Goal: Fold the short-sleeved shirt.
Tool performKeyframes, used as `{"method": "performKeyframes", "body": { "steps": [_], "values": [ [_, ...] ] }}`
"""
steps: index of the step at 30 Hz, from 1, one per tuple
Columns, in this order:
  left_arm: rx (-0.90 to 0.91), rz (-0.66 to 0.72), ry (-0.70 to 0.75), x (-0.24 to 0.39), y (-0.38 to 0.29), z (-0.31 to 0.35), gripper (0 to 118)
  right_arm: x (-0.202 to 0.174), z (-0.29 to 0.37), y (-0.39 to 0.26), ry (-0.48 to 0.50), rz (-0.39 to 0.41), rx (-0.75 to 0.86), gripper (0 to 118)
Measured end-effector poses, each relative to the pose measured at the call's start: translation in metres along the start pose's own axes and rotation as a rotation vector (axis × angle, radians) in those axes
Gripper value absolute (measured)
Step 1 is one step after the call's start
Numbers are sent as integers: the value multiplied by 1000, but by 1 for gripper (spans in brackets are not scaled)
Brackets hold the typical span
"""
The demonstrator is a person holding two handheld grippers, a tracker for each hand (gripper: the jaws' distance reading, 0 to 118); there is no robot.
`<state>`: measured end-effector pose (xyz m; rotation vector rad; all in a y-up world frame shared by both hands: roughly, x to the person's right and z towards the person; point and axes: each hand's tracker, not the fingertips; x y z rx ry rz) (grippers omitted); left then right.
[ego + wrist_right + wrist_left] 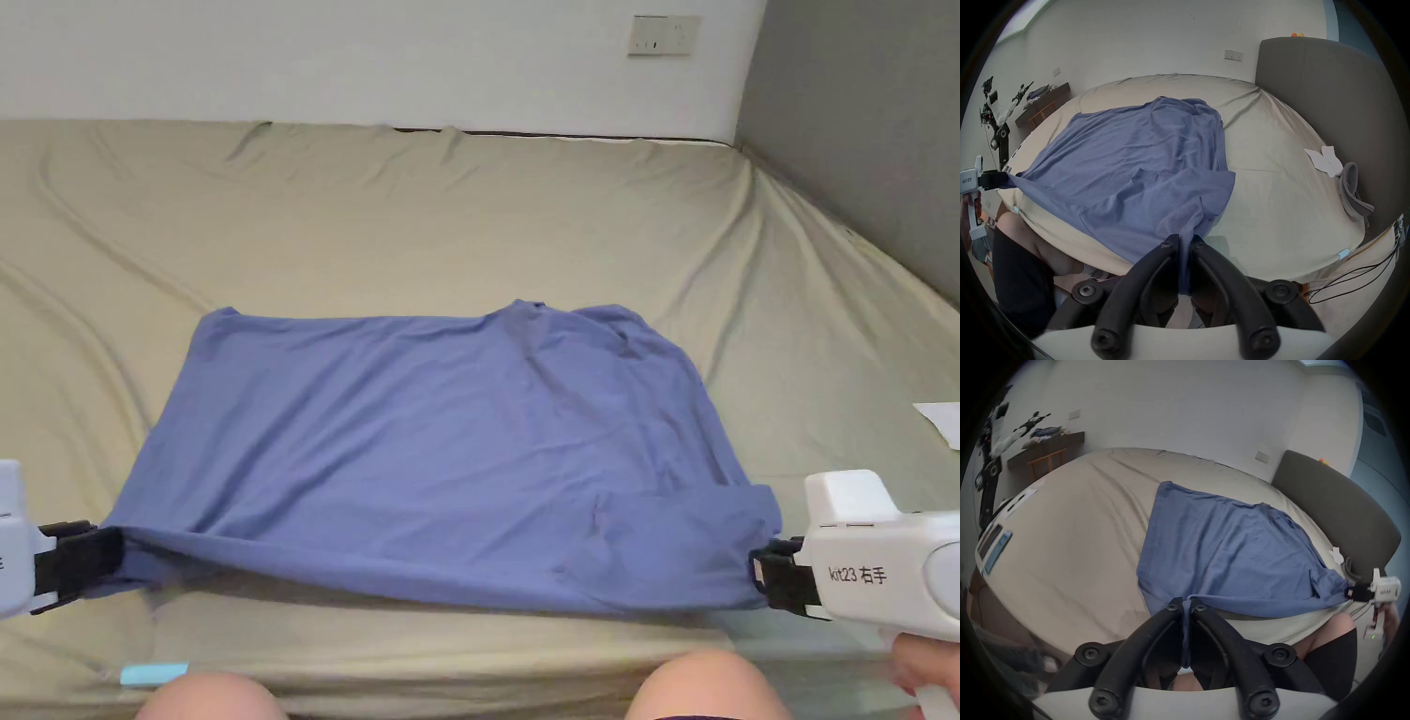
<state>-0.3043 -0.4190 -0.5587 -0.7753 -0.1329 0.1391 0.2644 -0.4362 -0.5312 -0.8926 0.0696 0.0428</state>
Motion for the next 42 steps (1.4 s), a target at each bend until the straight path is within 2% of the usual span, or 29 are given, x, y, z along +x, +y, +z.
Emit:
{"method": "performKeyframes", "body": {
  "steps": [1, 3, 9, 15, 18, 22, 25, 26, 27, 28, 29, 30, 31, 32, 33, 35, 38, 41, 42],
  "values": [
    [-4, -68, 58, 3, 9, -1, 1, 2, -2, 8, 7, -6, -12, 7],
    [16, -119, 70, 6, 30, -7, 1, 5, -5, 27, 13, -1, -13, 7],
    [27, -115, 70, 5, 92, -46, 1, 13, -22, 102, -10, -10, 7, 7],
    [-38, -114, 90, 2, 129, -115, 1, 19, -76, 167, -28, -21, -11, 7],
    [-112, -98, 91, -6, 138, -152, 1, 25, -108, 187, -30, -67, -47, 7],
    [-150, -71, 92, -14, 138, -184, 1, 26, -148, 201, -62, -21, -101, 7],
    [-177, -79, 101, -16, 131, -201, 1, 29, -171, 200, -63, -42, -121, 8],
    [-187, -77, 104, -17, 127, -204, 4, 30, -175, 198, -65, -58, -126, 10],
    [-197, -68, 106, -18, 123, -207, 14, 32, -179, 193, -70, -81, -130, 22],
    [-207, -61, 106, -20, 120, -208, 14, 35, -181, 189, -82, -108, -125, 28],
    [-212, -58, 113, -21, 118, -208, 19, 38, -179, 187, -116, -131, -101, 36],
    [-207, -64, 161, -23, 118, -204, 34, 40, -168, 186, -190, -131, -10, 49],
    [-186, -69, 183, -24, 117, -198, 66, 41, -157, 185, -243, -125, 84, 76],
    [-134, -53, 173, -26, 120, -187, 83, 47, -146, 185, -266, -127, 189, 85],
    [-83, -30, 156, -27, 125, -172, 91, 51, -131, 186, -256, -123, 250, 88],
    [11, 6, 151, -24, 138, -138, 92, 54, -104, 187, -243, -149, 284, 88],
    [216, -63, 198, -1, 141, -80, 88, 53, -62, 181, -233, -147, 419, 88],
    [373, -126, 235, 28, 125, -30, 79, 17, -5, 157, -275, -102, 584, 84],
    [415, -137, 234, 37, 115, -16, 70, 8, 8, 145, -260, -90, 617, 78]
  ]
}}
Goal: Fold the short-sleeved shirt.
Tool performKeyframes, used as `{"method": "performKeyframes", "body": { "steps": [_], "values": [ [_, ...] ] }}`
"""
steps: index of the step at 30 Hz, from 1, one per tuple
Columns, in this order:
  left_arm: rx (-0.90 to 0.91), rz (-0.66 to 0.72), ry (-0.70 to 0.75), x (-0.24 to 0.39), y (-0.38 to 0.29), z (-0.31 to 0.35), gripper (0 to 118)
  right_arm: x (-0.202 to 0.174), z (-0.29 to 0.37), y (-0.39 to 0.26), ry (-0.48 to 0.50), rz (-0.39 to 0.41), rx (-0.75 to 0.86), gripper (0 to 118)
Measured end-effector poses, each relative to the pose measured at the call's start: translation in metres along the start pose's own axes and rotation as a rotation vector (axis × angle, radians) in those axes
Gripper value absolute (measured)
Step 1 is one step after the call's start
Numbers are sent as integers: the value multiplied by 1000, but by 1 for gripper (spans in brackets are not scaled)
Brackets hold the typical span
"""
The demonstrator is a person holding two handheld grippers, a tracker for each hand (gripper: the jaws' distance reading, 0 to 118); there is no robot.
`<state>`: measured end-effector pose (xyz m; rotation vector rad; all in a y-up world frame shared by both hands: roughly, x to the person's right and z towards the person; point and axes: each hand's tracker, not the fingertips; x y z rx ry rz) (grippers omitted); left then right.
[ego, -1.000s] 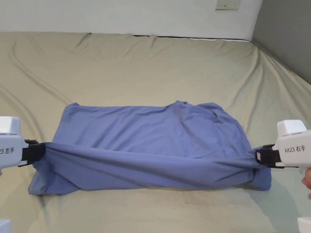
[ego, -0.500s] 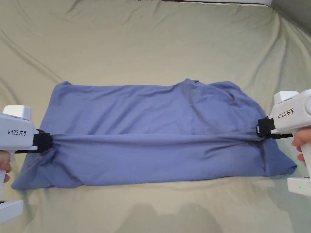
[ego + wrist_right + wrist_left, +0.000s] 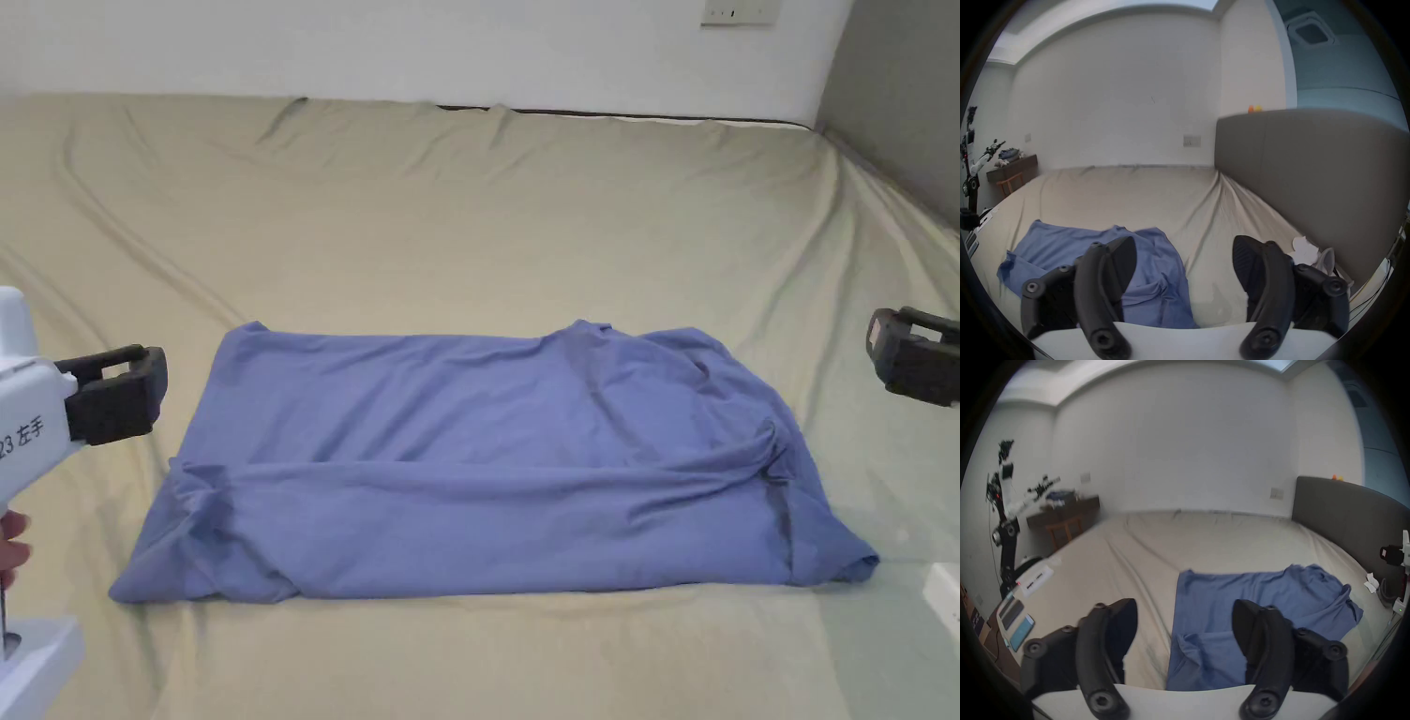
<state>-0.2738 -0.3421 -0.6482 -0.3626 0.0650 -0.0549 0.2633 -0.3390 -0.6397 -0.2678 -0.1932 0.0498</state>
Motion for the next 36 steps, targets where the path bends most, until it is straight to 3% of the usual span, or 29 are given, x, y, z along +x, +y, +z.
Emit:
{"method": "performKeyframes", "body": {
  "steps": [2, 3, 4, 5, 8, 12, 16, 20, 22, 24, 26, 27, 31, 33, 36],
  "values": [
    [62, -6, -2, 10, -8, 28, 19, -8, 30, -6, 39, 34, 60, 40],
    [81, -18, -5, 15, -14, 42, 0, -15, 45, -12, 40, 71, 72, 20],
    [88, -30, -5, 19, -19, 50, 0, -19, 55, -19, 35, 110, 95, 5],
    [96, -34, -6, 21, -29, 58, 0, -23, 66, -31, 27, 118, 99, 0],
    [84, -23, -74, 19, -52, 75, 0, -18, 78, -63, 139, 99, 52, 0],
    [28, -34, -77, 11, -77, 69, 0, -18, 79, -82, 110, 207, -49, 0],
    [-9, 16, -84, 3, -78, 60, 0, -13, 77, -82, 109, 52, -67, 0],
    [-48, -13, -75, 3, -83, 52, 0, -21, 79, -84, 132, 175, -43, 0],
    [-75, -19, -78, 3, -89, 45, 0, -24, 79, -83, 138, 190, -13, 0],
    [-156, -6, -76, 1, -91, 31, 0, -22, 73, -90, 185, 84, -106, 0],
    [-282, -15, -98, 1, -92, 14, 0, -19, 72, -90, 186, 58, -117, 0],
    [-285, -4, -84, -2, -91, 6, 8, -18, 70, -90, 194, 27, -132, 0],
    [-377, 20, -87, -13, -87, -34, 99, -15, 63, -92, 213, -22, -163, 0],
    [-391, -10, -98, -15, -91, -58, 102, -14, 59, -94, 219, -32, -178, 0],
    [-471, -7, -41, -14, -105, -90, 94, -18, 59, -94, 222, -39, -193, 0]
  ]
}}
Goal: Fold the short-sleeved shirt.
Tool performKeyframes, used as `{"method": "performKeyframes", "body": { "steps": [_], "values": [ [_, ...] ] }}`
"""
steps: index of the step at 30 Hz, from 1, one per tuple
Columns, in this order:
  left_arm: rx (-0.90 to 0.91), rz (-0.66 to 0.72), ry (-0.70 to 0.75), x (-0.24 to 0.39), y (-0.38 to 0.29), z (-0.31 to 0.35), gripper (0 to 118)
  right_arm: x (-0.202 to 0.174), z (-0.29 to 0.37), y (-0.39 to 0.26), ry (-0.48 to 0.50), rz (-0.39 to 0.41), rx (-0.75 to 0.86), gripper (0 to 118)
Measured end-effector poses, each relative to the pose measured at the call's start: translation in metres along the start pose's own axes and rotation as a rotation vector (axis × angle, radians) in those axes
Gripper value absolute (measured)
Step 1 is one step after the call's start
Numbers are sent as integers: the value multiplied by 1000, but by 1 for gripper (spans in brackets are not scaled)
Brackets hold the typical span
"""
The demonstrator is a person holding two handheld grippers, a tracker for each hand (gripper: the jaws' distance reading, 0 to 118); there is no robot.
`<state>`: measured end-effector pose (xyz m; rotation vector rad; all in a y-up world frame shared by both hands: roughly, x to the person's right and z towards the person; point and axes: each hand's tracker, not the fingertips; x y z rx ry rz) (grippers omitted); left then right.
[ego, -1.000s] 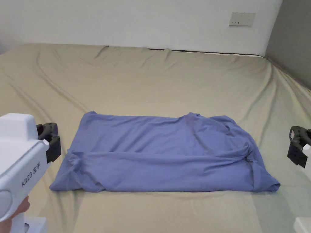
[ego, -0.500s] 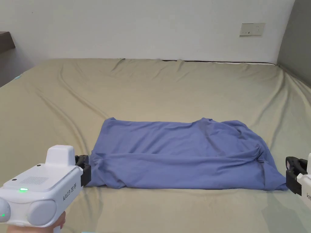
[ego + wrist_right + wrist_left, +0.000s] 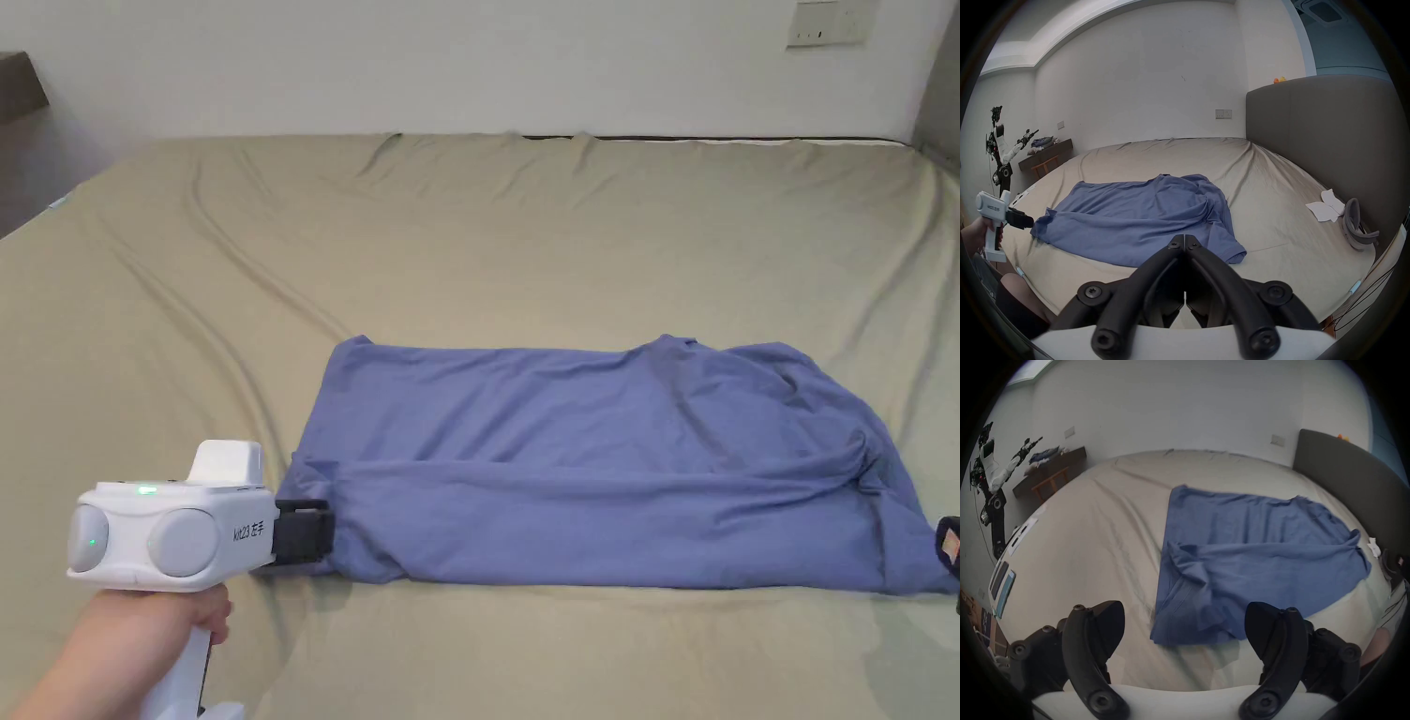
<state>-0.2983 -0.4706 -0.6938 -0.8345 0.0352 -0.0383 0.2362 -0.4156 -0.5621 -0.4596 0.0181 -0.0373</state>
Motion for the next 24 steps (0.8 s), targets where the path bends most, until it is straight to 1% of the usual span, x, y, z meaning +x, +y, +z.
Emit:
{"method": "performKeyframes", "body": {
  "steps": [2, 3, 4, 5, 6, 7, 8, 10, 11, 13, 15, 16, 17, 18, 19, 20, 21, 24],
  "values": [
    [-55, -5, -49, 4, -5, -14, 77, 1, -2, 0, -1, -17, -18, 0],
    [-82, -8, -46, 6, -9, -22, 63, 3, -3, 0, 4, -37, -27, 0],
    [-104, -15, -36, 8, -13, -28, 46, 4, -3, -1, 5, -47, -32, 0],
    [-113, -17, -33, 7, -17, -32, 44, 5, -4, -2, 1, -47, -36, 0],
    [-105, 0, -49, 6, -22, -33, 40, 6, -6, -3, -5, -43, -46, 0],
    [-53, 47, -61, 5, -21, -29, 19, 7, -8, -3, -13, -37, -55, 0],
    [-49, 76, -68, 3, -20, -27, 3, 8, -9, -4, -18, -34, -62, 0],
    [-3, 144, -106, -4, -20, -21, 3, 10, -12, -5, -13, -36, -76, 0],
    [7, 185, -84, -5, -20, -17, 3, 11, -14, -4, -3, -27, -82, 0],
    [0, 164, -96, -1, -22, -7, 3, 10, -15, -2, 4, 38, -69, 0],
    [30, 50, -84, 5, -22, 1, 3, 15, -26, 3, -32, 113, -103, 0],
    [46, 21, -77, 7, -22, 5, 3, 18, -34, 5, -54, 99, -112, 11],
    [58, 8, -81, 9, -21, 7, 3, 21, -43, 6, -65, 83, -107, 34],
    [55, 16, -82, 10, -20, 10, 3, 35, -59, 2, -44, 93, -108, 65],
    [59, 20, -83, 10, -19, 12, 3, 41, -71, 1, -40, 113, -121, 102],
    [64, 25, -93, 11, -18, 14, 3, 46, -86, 1, -75, 118, -166, 113],
    [66, 25, -96, 10, -16, 15, 3, 52, -99, 0, -94, 101, -183, 114],
    [68, 15, -90, 13, -16, 15, 3, 69, -139, -10, -117, 32, -259, 104]
  ]
}}
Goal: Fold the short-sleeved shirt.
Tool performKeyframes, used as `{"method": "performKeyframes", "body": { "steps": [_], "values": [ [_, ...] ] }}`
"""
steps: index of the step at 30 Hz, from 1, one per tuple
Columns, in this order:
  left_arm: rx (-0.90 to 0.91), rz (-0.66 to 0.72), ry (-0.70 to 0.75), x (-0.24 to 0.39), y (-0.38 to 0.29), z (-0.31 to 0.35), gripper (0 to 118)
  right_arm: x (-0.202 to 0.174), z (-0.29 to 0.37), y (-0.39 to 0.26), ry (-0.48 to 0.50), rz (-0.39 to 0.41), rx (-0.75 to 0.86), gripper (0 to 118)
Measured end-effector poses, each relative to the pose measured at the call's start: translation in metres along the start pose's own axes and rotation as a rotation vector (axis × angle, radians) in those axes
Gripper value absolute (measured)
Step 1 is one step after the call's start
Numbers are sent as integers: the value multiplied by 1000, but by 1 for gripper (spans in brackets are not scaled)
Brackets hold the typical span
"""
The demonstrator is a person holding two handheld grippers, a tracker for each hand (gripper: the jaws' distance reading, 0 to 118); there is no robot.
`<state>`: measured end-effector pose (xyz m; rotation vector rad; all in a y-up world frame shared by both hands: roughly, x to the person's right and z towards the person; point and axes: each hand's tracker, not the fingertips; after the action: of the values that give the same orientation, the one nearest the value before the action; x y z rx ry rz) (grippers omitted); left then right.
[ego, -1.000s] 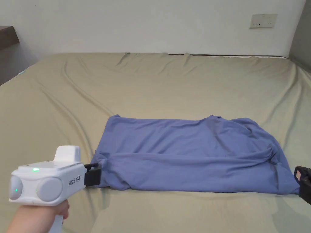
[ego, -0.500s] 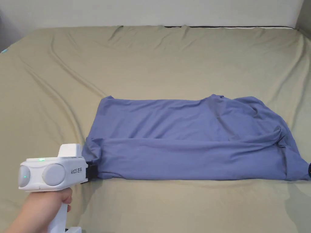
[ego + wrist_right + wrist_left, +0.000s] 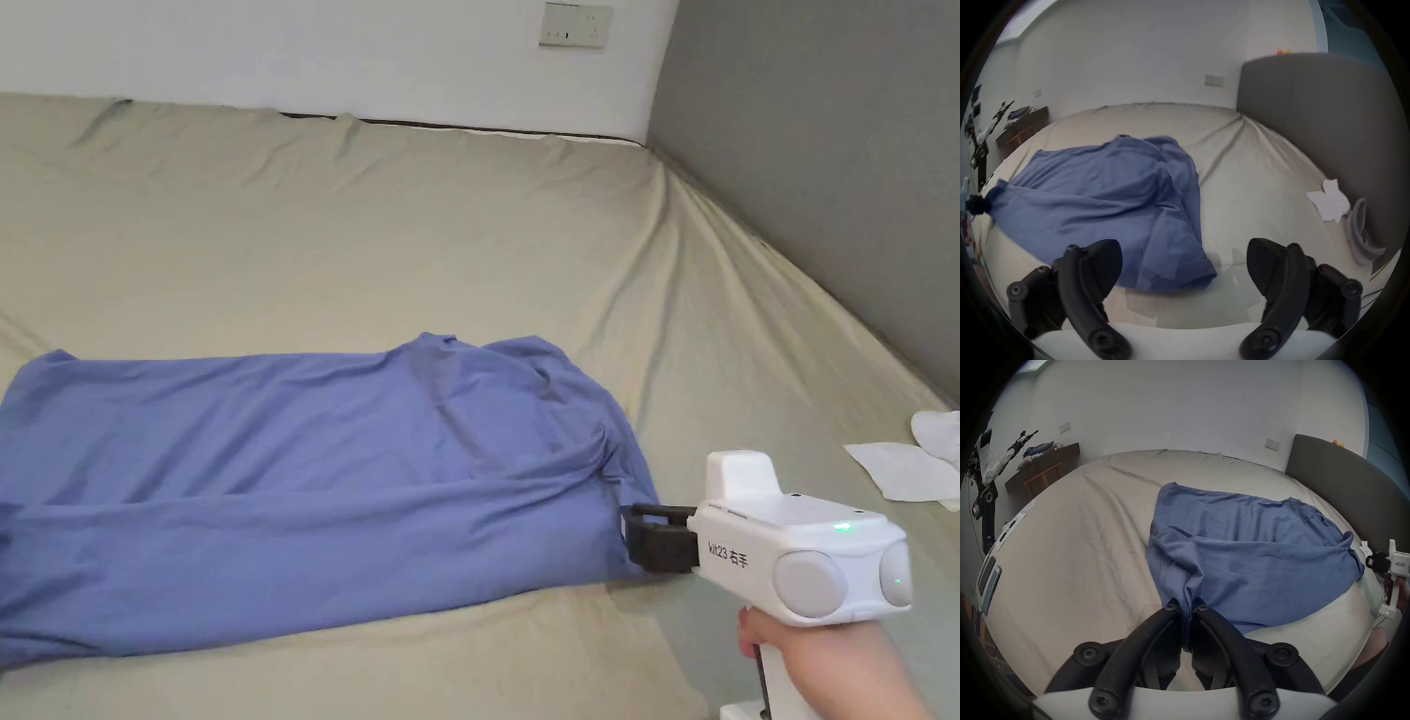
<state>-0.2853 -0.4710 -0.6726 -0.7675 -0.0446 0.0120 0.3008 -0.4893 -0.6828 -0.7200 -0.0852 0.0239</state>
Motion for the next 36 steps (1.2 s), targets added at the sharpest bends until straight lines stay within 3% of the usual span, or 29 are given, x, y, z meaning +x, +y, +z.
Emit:
{"method": "performKeyframes", "body": {
  "steps": [1, 3, 4, 5, 6, 7, 8, 9, 14, 21, 27, 33, 35, 36],
  "values": [
    [0, 3, 4, 1, 1, 0, 3, 3, -11, -5, 29, -14, -4, 92],
    [2, 67, 13, -1, -2, -2, 3, 3, -31, -24, 83, -100, -89, 41],
    [-5, 103, 3, -2, -4, -2, 3, 1, -35, -34, 107, -143, -132, 37],
    [-8, 107, 1, -5, -5, -5, 3, -4, -17, -27, 24, -61, 43, 19],
    [-9, 95, 5, -4, -7, -5, 3, -8, -11, -24, 59, -38, 19, 12],
    [-12, 83, 7, -3, -9, -5, 3, -11, -8, -24, 121, -55, 23, 12],
    [-14, 67, 11, -2, -10, -5, 3, -13, -5, -23, 94, -44, 3, 12],
    [-12, 65, 10, -4, -9, -3, 3, -14, 1, -20, 38, 24, 0, 12],
    [56, 94, -36, -9, 0, 28, 3, -1, 42, -3, 98, -90, 68, 12],
    [95, 23, -48, -20, -15, 88, 3, 2, 116, -13, 124, -17, 70, 12],
    [-21, 46, -112, -43, -60, 108, 3, 14, 136, -67, 144, 0, -52, 12],
    [-148, -26, -66, -31, -101, 85, 3, 10, 118, -106, 86, 56, -122, 13],
    [-161, -80, -53, -25, -109, 79, 10, 10, 108, -106, 60, 95, -126, 24],
    [-137, -103, -35, -23, -110, 79, 20, 8, 107, -107, 18, 119, -118, 42]
  ]
}}
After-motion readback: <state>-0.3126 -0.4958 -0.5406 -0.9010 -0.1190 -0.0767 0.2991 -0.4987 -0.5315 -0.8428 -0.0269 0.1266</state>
